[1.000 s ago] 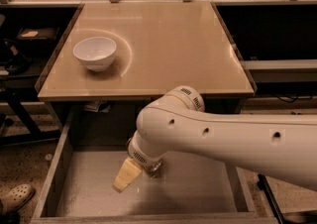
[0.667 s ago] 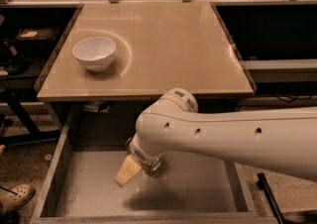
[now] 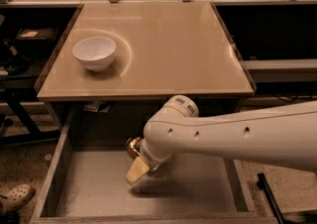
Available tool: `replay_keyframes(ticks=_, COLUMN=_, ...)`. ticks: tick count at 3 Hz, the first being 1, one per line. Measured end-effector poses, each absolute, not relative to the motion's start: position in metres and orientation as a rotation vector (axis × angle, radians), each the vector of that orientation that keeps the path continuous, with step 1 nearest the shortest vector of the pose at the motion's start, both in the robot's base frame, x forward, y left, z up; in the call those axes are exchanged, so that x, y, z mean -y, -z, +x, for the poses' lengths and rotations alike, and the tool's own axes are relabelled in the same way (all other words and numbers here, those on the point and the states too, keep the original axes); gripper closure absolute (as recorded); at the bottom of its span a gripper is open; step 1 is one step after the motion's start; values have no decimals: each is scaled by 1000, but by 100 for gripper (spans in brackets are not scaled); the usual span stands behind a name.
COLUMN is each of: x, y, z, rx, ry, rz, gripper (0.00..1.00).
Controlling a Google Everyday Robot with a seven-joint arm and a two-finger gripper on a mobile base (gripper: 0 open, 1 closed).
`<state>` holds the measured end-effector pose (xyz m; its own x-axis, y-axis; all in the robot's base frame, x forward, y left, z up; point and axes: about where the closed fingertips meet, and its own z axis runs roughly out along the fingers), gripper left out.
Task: Pick orange can from top drawer and place on counter
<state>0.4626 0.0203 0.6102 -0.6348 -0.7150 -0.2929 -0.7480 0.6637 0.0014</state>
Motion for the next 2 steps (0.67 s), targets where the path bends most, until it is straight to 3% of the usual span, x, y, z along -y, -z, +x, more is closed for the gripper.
replay_keyframes(ticks=2, x=-14, y=-591, z=464, rx=-2663, ry=-176, rz=-1133, gripper=0)
